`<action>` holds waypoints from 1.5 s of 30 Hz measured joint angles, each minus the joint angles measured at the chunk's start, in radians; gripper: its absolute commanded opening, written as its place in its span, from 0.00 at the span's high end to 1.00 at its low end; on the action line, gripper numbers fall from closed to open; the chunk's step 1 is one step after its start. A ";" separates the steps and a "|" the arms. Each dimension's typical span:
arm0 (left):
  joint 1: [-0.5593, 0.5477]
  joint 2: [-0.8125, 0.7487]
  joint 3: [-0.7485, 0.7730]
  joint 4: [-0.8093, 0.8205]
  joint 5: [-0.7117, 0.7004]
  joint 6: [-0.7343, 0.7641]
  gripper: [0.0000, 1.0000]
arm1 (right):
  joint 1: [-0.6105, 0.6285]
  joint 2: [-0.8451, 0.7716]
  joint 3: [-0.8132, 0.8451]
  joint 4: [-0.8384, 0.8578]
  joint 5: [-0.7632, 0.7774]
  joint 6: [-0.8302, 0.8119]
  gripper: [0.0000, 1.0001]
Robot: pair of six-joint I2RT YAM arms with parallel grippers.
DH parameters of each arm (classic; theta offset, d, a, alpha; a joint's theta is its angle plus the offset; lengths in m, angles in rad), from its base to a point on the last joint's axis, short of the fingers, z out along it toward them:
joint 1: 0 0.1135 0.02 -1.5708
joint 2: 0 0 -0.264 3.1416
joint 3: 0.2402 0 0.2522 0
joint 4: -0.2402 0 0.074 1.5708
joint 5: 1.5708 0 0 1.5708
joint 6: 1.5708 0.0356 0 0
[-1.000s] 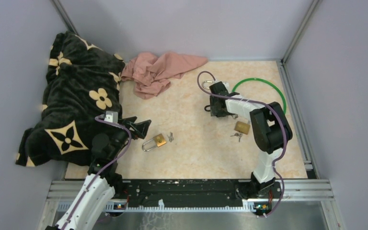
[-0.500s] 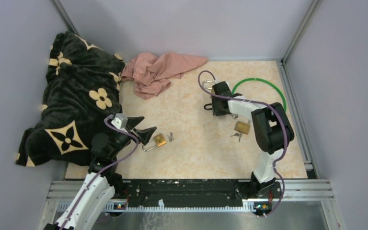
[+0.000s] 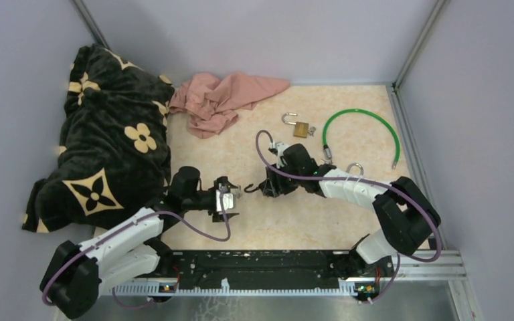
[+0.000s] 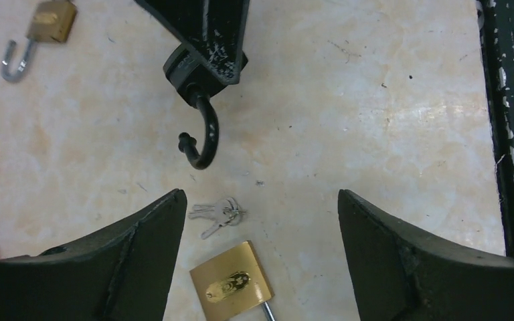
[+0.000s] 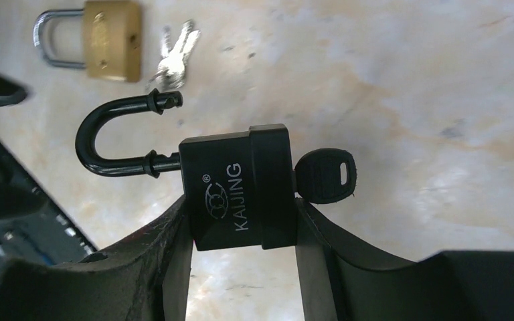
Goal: Lock with the key
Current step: Pick up the lock from the center of the board.
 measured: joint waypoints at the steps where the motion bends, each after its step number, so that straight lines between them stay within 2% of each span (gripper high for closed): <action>1: -0.008 0.036 0.000 0.008 -0.010 0.005 0.24 | 0.029 -0.006 -0.016 0.019 -0.016 0.016 1.00; 6: -0.017 0.121 0.000 0.093 -0.047 -0.027 0.46 | 0.092 -0.057 -0.071 0.083 -0.047 0.090 1.00; 8: -0.023 0.124 0.000 0.119 -0.053 -0.047 0.48 | 0.105 -0.072 -0.077 0.104 -0.047 0.109 1.00; 11: -0.033 0.124 0.004 0.142 -0.056 -0.079 0.44 | 0.122 -0.085 -0.077 0.127 -0.047 0.126 1.00; 13: -0.043 0.124 0.009 0.153 -0.059 -0.098 0.49 | 0.130 -0.087 -0.078 0.136 -0.048 0.132 1.00; 14: -0.051 0.124 0.012 0.159 -0.061 -0.104 0.57 | 0.131 -0.087 -0.078 0.140 -0.048 0.136 1.00; 17: -0.065 0.126 0.015 0.172 -0.066 -0.117 0.96 | 0.133 -0.087 -0.077 0.144 -0.047 0.137 1.00; 18: -0.067 0.126 0.015 0.178 -0.069 -0.123 1.00 | 0.134 -0.087 -0.077 0.142 -0.047 0.137 1.00; 22: -0.068 0.126 0.015 0.187 -0.085 -0.142 1.00 | 0.135 -0.089 -0.077 0.142 -0.034 0.153 1.00; 23: -0.069 0.125 0.015 0.190 -0.092 -0.158 1.00 | 0.135 -0.090 -0.077 0.142 -0.032 0.154 0.94; 25: -0.071 0.118 0.016 0.195 -0.103 -0.191 1.00 | 0.135 -0.098 -0.077 0.142 -0.031 0.153 0.46; 28: -0.071 0.092 0.018 0.203 -0.134 -0.280 1.00 | 0.135 -0.127 -0.090 0.161 -0.051 0.122 0.03; 33: -0.062 0.013 0.023 0.193 -0.166 -0.483 1.00 | 0.102 -0.242 -0.183 0.256 -0.137 0.062 0.02; 36: -0.040 -0.039 0.023 0.209 -0.143 -0.599 1.00 | 0.018 -0.344 -0.294 0.365 -0.236 0.051 0.02; 40: -0.014 -0.094 0.023 0.258 -0.077 -0.784 1.00 | -0.046 -0.430 -0.420 0.588 -0.348 0.051 0.03; 45: -0.003 -0.134 0.023 0.330 -0.017 -0.948 1.00 | -0.046 -0.426 -0.491 0.858 -0.452 0.076 0.07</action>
